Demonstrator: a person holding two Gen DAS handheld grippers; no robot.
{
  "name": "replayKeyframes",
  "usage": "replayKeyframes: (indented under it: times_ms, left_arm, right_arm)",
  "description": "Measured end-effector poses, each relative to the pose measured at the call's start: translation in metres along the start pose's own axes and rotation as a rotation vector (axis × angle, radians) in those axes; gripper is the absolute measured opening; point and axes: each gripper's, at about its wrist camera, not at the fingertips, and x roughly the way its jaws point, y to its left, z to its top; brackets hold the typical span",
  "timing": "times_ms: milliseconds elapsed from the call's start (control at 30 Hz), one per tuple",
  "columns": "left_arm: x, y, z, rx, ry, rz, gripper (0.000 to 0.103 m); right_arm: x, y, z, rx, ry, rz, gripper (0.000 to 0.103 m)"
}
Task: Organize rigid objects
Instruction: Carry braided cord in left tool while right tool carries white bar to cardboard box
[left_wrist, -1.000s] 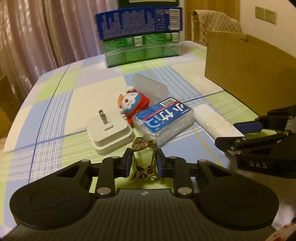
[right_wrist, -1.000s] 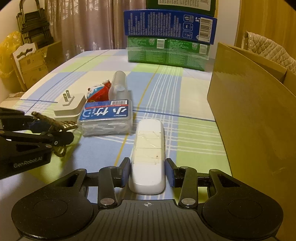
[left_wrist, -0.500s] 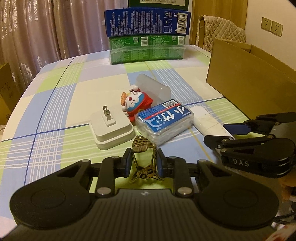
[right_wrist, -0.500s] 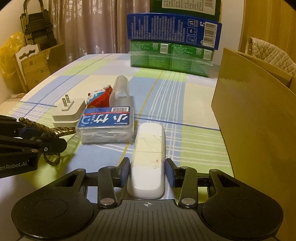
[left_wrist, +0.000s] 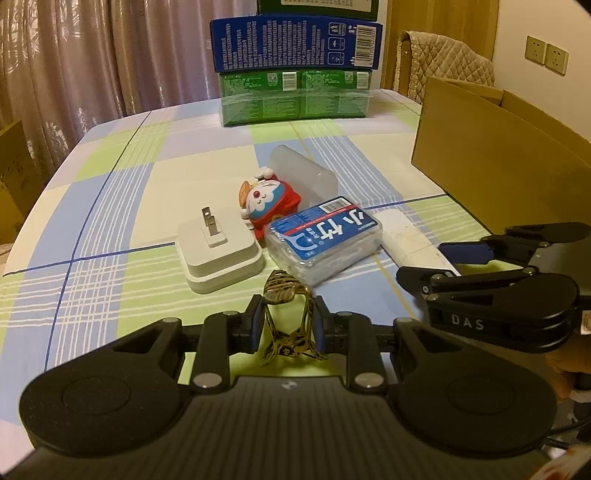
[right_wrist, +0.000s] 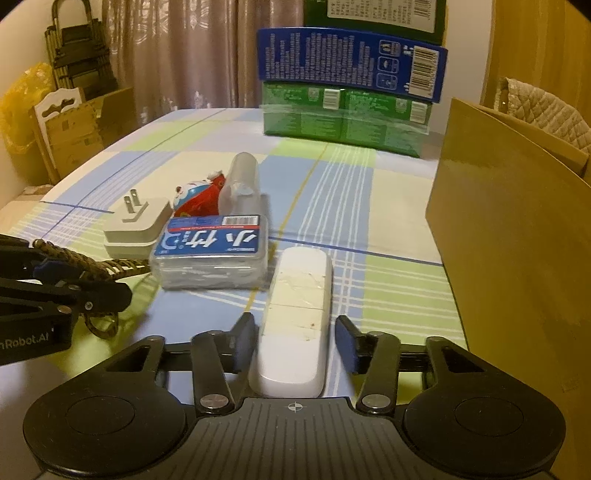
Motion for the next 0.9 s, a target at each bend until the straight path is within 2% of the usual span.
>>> replayKeyframes:
  times_ms: [267, 533, 767, 900]
  left_arm:
    - [-0.014, 0.002, 0.001, -0.08, -0.024, 0.001, 0.022]
    - [-0.043, 0.002, -0.002, -0.092, -0.055, 0.009, 0.022]
    - [-0.073, 0.012, -0.007, -0.14, -0.081, 0.018, 0.022]
    - [-0.088, 0.011, -0.011, -0.132, -0.096, 0.032, 0.022]
  right_arm:
    - [-0.012, 0.002, -0.009, -0.036, 0.008, -0.036, 0.037]
    - [-0.037, 0.003, -0.025, -0.048, 0.05, -0.067, 0.037]
    - [-0.06, 0.007, -0.038, -0.007, 0.095, -0.082, 0.037]
    - [-0.074, 0.011, -0.042, 0.026, 0.104, -0.088, 0.037]
